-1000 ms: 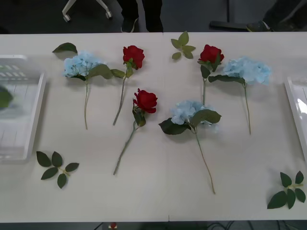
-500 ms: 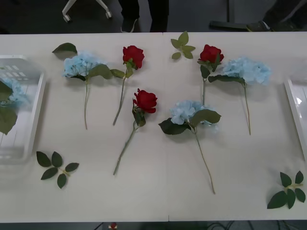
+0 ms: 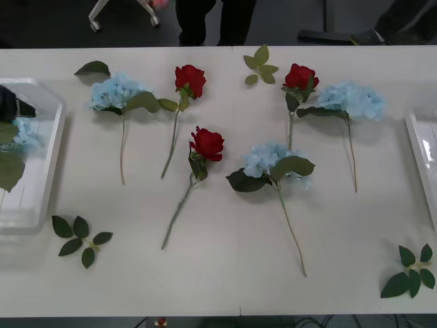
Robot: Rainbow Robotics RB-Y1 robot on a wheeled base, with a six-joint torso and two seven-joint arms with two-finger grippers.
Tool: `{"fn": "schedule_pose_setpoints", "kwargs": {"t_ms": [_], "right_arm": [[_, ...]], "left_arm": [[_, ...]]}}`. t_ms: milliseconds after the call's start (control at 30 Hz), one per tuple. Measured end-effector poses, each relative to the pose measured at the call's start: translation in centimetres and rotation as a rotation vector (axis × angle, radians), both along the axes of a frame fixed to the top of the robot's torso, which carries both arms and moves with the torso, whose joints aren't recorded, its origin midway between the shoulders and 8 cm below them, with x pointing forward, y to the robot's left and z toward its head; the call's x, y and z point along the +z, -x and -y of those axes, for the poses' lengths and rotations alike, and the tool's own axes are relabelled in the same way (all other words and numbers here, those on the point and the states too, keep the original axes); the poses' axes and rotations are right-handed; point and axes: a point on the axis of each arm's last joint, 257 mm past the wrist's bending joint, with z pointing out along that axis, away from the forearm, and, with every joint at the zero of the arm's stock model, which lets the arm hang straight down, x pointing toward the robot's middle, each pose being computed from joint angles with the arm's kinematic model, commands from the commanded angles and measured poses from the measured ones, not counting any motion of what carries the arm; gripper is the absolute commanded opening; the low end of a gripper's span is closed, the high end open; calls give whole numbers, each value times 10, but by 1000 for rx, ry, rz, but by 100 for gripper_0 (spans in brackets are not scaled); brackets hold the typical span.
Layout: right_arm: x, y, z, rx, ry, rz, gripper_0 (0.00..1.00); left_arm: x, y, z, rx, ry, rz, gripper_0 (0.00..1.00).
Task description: Place the red flowers into the right box and the blue flowers into the left box. If a person shows an open palm, hand one flower to the person first, then continue sorting.
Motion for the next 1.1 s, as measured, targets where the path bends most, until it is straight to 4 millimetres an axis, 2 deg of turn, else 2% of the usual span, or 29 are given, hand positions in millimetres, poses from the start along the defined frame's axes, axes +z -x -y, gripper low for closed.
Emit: {"fn": "schedule_pose_setpoints", "kwargs": {"t_ms": [233,300,500,667,767,967,1100], "right_arm": [[0,0,0,0,0,0,65],[0,0,0,0,0,0,76],[-1,2,-1,-4,-4,-6,91],[-11,13,-15,-41,-83,-48,96],[-10,15,-35,-53,-156,-74,97],[21,5,-88,6,-306,-81,100],[36,0,-118,-50,-404,-39,100]], "left_arm": [[-33,-52,69,2,6,154,100],[-46,-65,90,-28,6,184,100],[-65,-103,139,-101,54,333,100],[-80,-112,156,-152,31,366,100],[-82,-112,160,-201,-13,359,100],[-82,-111,161,-209,-17,358,100],[-84,-110,160,-207,-19,350,100]]}}
